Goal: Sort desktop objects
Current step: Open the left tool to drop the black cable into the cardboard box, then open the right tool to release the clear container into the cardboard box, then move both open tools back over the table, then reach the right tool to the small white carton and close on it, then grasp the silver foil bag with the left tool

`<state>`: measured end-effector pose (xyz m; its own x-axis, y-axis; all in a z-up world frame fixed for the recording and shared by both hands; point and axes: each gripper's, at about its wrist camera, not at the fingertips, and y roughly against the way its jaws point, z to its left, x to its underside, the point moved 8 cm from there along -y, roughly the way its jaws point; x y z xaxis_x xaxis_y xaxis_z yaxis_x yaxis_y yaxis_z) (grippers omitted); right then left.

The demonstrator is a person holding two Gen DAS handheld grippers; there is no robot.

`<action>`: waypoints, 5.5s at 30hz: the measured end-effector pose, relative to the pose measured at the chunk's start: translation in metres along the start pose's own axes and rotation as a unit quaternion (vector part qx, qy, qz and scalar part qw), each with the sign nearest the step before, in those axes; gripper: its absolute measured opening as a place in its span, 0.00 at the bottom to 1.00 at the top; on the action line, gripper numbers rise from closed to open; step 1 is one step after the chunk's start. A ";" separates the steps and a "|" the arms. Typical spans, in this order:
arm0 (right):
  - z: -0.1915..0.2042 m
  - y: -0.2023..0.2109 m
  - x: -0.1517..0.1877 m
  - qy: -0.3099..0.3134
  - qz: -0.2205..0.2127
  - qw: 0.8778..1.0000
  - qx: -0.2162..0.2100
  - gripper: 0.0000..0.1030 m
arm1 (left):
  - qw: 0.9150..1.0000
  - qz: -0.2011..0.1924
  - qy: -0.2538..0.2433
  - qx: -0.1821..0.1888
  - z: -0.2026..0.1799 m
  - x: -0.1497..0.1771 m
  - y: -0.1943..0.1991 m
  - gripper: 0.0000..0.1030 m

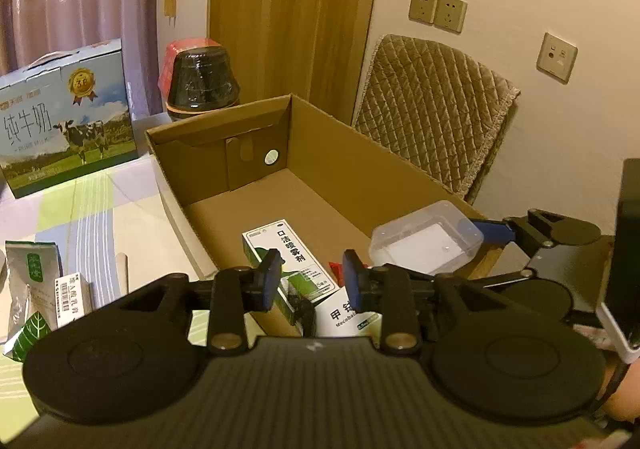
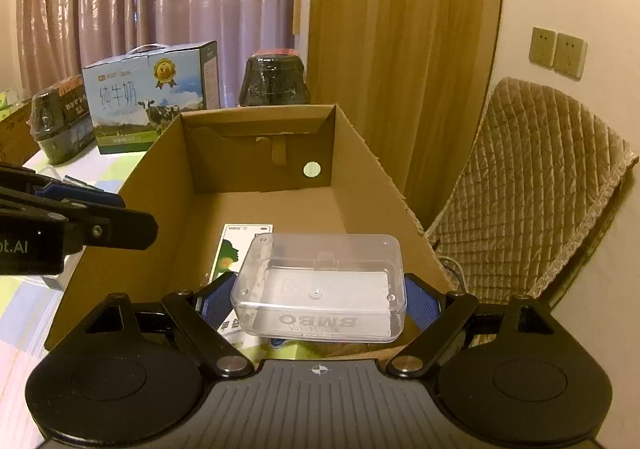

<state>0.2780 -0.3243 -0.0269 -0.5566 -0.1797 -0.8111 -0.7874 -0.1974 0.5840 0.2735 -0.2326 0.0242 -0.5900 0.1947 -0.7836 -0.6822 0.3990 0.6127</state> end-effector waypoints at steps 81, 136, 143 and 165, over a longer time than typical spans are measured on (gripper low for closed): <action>0.223 0.087 0.004 0.021 -0.010 0.988 -0.154 0.98 | 0.978 0.017 0.094 -0.188 0.209 0.150 0.189 0.92; 0.286 -0.097 0.030 0.018 0.050 0.987 -0.152 0.51 | 0.973 0.026 0.146 -0.179 0.310 0.140 0.073 0.92; 0.291 -0.118 0.032 0.018 0.055 0.988 -0.143 0.44 | 0.975 0.021 0.138 -0.172 0.314 0.134 0.066 0.92; 0.282 -0.125 0.031 0.029 0.042 0.989 -0.137 0.35 | 0.983 0.022 0.154 -0.101 0.311 0.106 -0.001 0.83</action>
<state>0.2843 -0.0339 -0.1338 -0.5949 -0.2597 -0.7607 -0.6332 -0.4314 0.6426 0.3465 0.0666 -0.0918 -0.7027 -0.0846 -0.7064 -0.7061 0.2047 0.6779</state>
